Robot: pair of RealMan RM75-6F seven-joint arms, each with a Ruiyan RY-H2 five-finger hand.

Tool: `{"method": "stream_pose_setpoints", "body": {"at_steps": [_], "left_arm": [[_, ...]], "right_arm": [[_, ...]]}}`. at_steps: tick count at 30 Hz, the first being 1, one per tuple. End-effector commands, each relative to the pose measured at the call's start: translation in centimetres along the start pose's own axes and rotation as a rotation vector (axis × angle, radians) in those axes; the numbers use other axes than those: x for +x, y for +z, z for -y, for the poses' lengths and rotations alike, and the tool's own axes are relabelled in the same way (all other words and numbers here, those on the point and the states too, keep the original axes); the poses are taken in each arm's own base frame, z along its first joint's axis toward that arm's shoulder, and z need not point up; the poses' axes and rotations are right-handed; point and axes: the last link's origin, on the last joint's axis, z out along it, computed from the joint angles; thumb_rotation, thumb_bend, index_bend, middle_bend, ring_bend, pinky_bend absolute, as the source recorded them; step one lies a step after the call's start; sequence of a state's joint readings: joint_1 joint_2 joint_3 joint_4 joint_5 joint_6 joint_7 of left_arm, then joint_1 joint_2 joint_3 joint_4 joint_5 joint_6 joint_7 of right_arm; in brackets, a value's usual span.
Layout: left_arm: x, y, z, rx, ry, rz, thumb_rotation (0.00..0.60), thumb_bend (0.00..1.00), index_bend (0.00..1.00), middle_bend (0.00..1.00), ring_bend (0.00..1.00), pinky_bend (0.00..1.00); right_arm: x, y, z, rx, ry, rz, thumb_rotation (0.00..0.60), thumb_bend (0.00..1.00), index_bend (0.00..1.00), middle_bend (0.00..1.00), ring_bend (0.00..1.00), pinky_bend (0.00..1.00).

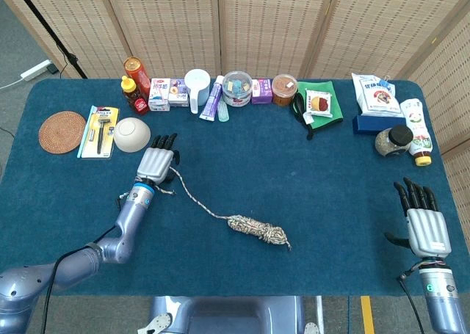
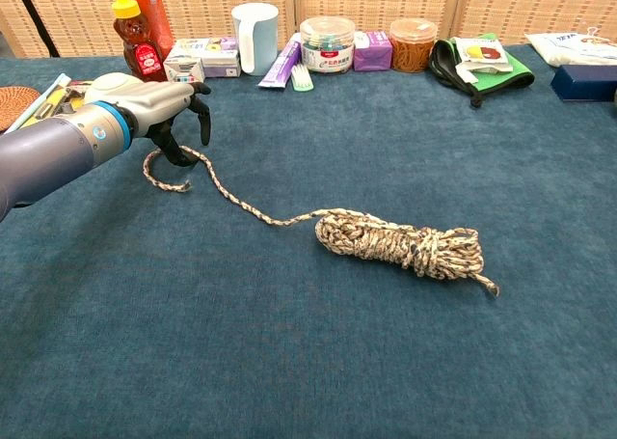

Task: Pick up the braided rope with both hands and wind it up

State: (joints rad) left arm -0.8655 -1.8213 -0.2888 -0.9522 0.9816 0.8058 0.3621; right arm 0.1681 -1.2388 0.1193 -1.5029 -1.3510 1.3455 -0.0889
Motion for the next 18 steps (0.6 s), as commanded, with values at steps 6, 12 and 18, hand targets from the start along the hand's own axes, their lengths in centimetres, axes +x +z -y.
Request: {"method": "stream_pose_setpoints", "body": {"at_steps": [6,12,18], "left_arm": [[-0.07,0.09,-0.33,0.003,0.009,0.003,0.600,0.34,0.49,0.00,0.00,0.00],[-0.26,0.07,-0.26,0.008,0.015,0.013,0.600,0.34,0.49,0.00,0.00,0.00],[-0.45,0.14,-0.05,0.015,0.025,0.018,0.600,0.34,0.52,0.00,0.00,0.00]], "right_arm": [[0.17,-0.05,-0.07,0.002,0.005,-0.004,0.600,0.00,0.00,0.00,0.00,0.00],[0.16,-0.11,-0.03,0.003,0.007,-0.001,0.600,0.00,0.00,0.00,0.00,0.00],[0.08,-0.11,0.04,0.006,0.009,0.004,0.600,0.00,0.00,0.00,0.00,0.00]]}}
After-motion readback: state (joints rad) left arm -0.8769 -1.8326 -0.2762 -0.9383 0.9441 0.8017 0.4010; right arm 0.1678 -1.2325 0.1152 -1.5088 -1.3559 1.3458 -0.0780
